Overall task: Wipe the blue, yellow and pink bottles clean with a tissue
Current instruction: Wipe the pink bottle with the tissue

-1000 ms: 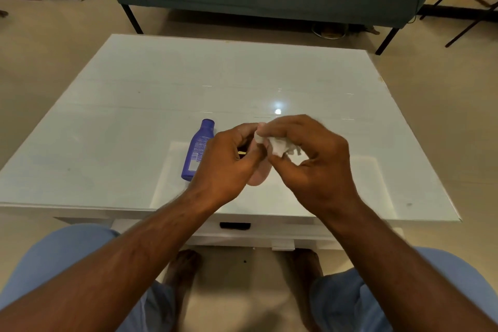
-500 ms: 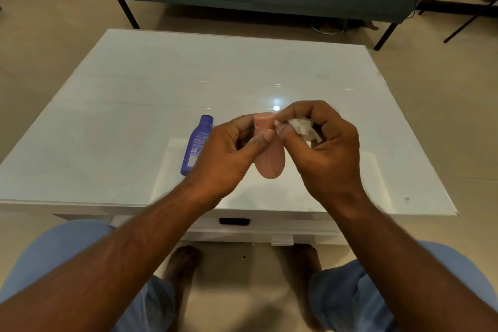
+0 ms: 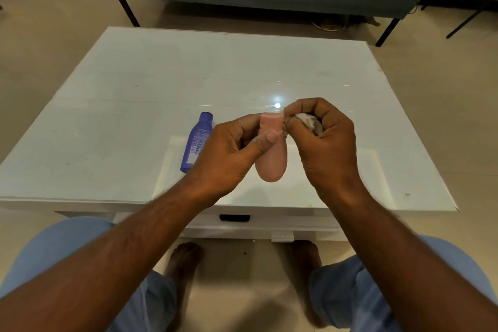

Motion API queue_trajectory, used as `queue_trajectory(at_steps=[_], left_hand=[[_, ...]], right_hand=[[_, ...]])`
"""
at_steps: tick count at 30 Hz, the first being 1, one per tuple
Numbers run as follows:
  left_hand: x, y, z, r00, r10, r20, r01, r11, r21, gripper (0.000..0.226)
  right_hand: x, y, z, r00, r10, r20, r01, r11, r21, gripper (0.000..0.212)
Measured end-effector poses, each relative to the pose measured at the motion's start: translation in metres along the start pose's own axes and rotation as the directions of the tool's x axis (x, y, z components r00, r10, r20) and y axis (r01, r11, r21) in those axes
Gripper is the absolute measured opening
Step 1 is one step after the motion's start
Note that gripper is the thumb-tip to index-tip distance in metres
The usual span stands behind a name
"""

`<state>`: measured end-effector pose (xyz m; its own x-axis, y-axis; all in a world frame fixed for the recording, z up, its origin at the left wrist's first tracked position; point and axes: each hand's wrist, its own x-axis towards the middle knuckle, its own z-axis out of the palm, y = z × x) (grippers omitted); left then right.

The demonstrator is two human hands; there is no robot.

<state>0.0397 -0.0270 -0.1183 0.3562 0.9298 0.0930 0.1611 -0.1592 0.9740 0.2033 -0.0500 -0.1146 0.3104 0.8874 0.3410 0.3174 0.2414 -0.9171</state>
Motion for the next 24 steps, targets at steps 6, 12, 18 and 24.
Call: queue_trajectory(at_steps=[6,12,18,24], left_hand=[[0.0021,-0.0034,-0.0012,1.000,-0.013,-0.020,0.012,0.999,-0.031,0.045],[0.0008,-0.0020,-0.0002,1.000,-0.024,-0.008,0.024,0.999,-0.025,0.038],[-0.0008,0.0028,-0.0003,1.000,-0.014,0.007,0.014,1.000,-0.007,0.038],[-0.0002,0.0010,-0.0031,1.000,0.013,0.011,-0.013,0.999,0.034,0.040]], right_hand=[[-0.0032,-0.0018,0.0032,0.999,-0.028,0.029,0.026,0.998,0.064,0.014],[-0.0034,-0.0032,0.0016,0.997,-0.037,0.069,0.032,0.997,0.067,0.011],[0.0027,0.0002,-0.0016,0.997,0.075,0.037,-0.077,0.996,0.048,0.009],[0.0003,0.0035,-0.0012,0.995,0.074,0.065,-0.075,0.997,0.014,0.008]])
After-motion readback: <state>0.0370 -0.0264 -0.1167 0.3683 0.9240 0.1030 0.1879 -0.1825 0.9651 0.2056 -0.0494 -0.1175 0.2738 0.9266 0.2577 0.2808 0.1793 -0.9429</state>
